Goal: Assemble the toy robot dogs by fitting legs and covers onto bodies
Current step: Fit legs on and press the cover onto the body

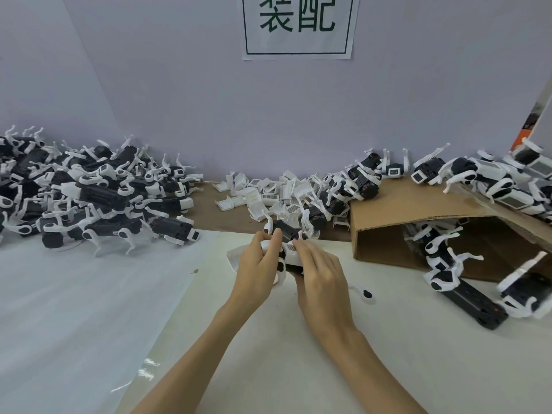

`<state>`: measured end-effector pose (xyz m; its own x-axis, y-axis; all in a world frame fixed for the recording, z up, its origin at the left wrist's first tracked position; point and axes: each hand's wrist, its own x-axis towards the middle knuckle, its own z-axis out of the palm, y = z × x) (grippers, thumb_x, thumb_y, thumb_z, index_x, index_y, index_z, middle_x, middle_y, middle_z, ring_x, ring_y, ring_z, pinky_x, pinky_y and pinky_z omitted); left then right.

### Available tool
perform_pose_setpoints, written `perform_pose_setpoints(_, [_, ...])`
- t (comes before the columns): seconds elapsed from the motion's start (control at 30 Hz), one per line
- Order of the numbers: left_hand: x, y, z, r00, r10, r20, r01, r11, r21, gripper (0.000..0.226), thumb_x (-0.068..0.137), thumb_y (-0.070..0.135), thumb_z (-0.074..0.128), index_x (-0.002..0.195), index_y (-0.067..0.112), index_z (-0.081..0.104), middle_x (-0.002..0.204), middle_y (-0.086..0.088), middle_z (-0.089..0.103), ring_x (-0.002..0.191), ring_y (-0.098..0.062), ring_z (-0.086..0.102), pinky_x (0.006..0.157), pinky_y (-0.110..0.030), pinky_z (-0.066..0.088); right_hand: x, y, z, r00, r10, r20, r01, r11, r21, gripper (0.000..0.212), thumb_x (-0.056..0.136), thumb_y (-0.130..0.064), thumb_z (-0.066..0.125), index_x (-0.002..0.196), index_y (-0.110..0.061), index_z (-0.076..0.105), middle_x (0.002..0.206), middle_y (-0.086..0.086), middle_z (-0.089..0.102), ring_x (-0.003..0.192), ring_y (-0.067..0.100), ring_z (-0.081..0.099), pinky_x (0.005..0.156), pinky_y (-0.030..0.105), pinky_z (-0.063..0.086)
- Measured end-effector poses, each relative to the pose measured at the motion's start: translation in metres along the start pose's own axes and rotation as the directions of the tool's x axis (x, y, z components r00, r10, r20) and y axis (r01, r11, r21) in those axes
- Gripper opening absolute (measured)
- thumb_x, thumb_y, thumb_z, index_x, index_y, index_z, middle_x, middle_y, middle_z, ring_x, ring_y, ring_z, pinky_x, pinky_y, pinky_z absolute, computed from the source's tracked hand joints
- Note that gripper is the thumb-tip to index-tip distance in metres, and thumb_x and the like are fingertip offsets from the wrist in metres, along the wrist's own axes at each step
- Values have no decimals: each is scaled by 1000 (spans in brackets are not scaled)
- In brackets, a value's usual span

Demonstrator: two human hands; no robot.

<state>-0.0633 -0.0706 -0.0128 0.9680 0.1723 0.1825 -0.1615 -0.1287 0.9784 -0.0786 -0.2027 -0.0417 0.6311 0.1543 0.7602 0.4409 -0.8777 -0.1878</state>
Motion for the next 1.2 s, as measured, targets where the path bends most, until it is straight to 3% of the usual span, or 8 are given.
perform_pose_setpoints(0.33, [-2, 7, 2, 999, 24, -22, -25, 1000, -15, 40, 110, 46, 53, 85, 16, 55, 58, 19, 56, 59, -2, 52, 53, -13, 40, 1, 1, -2, 999, -45, 22, 47, 996, -74, 65, 76, -8, 91, 136, -6, 65, 141, 8, 66, 135, 22, 59, 97, 35, 53])
perform_pose_setpoints(0.43, [-2, 6, -1, 999, 20, -31, -22, 999, -38, 38, 110, 40, 54, 87, 10, 57, 64, 14, 56, 60, -3, 51, 54, -14, 39, 1, 8, -6, 999, -9, 31, 3, 983, 183, 61, 85, -18, 86, 141, -15, 61, 144, -5, 62, 135, 3, 47, 106, 31, 44])
perform_pose_setpoints(0.53, [-2, 7, -5, 1000, -25, -9, 25, 998, -54, 30, 108, 34, 55, 93, 9, 63, 72, 8, 60, 65, -6, 55, 58, -17, 43, 2, 11, -14, 928, 176, 328, -366, 593, 717, 42, 102, -26, 65, 144, -28, 55, 143, -17, 59, 135, -1, 48, 113, 33, 44])
perform_pose_setpoints(0.67, [-2, 13, -22, 977, 136, 164, -123, 989, -88, 27, 102, 40, 57, 91, 16, 63, 77, 6, 62, 69, -9, 55, 55, -13, 39, 12, 28, -31, 782, 100, 615, -619, 238, 749, 41, 103, -45, 50, 127, -17, 67, 120, 7, 72, 116, 16, 66, 102, 34, 51])
perform_pose_setpoints(0.77, [1, 12, -30, 912, 311, 265, -323, 946, -1, 25, 104, 41, 58, 102, 18, 68, 94, 6, 68, 89, -9, 65, 74, -17, 48, 12, 40, -38, 686, 9, 727, -706, 251, 663, 35, 103, -38, 60, 115, -8, 73, 105, 17, 70, 97, 23, 65, 89, 35, 51])
perform_pose_setpoints(0.87, [6, 6, -31, 892, 381, 243, -427, 888, 173, 30, 101, 46, 65, 125, 28, 63, 122, 11, 66, 122, -16, 60, 103, -28, 46, 11, 40, -35, 755, 125, 644, -642, 346, 685, 24, 96, -28, 73, 117, -17, 73, 103, -4, 77, 92, 12, 70, 82, 20, 52])
perform_pose_setpoints(1.07, [10, 0, -38, 907, 266, 325, -367, 878, 306, 57, 76, 68, 78, 126, 46, 61, 123, 25, 61, 125, -2, 46, 103, -34, 41, 8, 33, -29, 901, 158, 405, -397, 677, 620, 41, 88, -36, 82, 122, -34, 61, 111, -21, 70, 113, 0, 62, 92, 4, 38])
perform_pose_setpoints(1.2, [15, 2, -42, 904, 258, 340, -345, 911, 225, 54, 81, 49, 86, 128, 32, 66, 125, 7, 68, 127, -34, 55, 109, -59, 45, 8, 31, -31, 910, 159, 384, -379, 693, 613, 36, 88, -38, 81, 121, -31, 68, 105, -21, 73, 103, 1, 65, 82, 8, 44])
